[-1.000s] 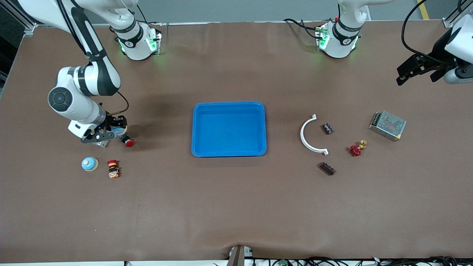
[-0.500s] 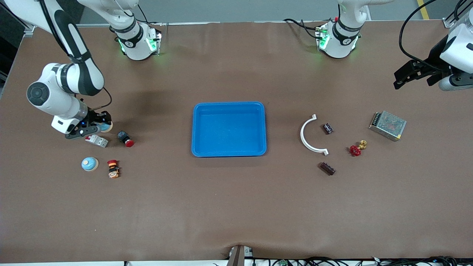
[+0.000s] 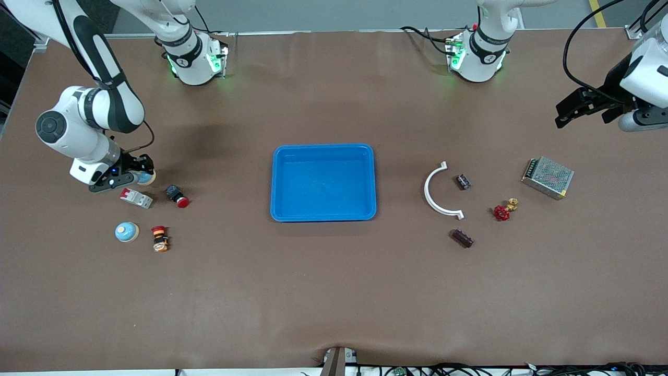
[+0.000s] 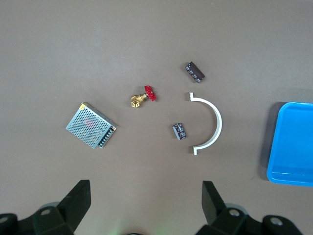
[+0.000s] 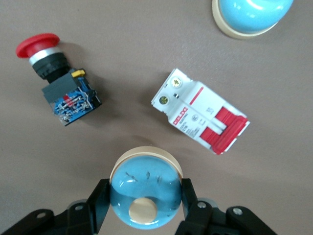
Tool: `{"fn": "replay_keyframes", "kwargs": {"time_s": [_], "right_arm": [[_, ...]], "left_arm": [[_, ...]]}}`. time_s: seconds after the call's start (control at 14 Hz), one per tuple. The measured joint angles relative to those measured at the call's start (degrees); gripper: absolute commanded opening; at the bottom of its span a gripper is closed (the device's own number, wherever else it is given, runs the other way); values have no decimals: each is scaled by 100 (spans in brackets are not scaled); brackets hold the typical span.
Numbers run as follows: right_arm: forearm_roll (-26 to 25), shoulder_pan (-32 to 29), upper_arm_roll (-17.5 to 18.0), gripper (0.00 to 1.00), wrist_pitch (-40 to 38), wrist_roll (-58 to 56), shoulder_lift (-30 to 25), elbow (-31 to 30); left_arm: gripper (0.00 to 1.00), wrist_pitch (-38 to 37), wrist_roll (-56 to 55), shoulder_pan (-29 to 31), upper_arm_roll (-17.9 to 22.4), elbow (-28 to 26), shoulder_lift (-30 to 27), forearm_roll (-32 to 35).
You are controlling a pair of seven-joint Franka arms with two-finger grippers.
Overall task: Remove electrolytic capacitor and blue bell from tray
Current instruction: 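Lower the bell beside the first bell and open the right gripper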
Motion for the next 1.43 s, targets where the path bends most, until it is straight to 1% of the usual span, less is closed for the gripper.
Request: {"fn": "replay_keyframes", "kwargs": {"time_s": [0.36,1.14,1.43], "right_arm": [[0,-9,0,0,152,0,61,-112],[0,-14,0,0,750,0,501,-122],[0,-16,0,0,777,2,525,-122]], "left_arm": [[100,27,0,4,6,23,1,0],[100,49,-4,7,14,91,127,0],[100,47,-6,101,34,127,127,0]]}}
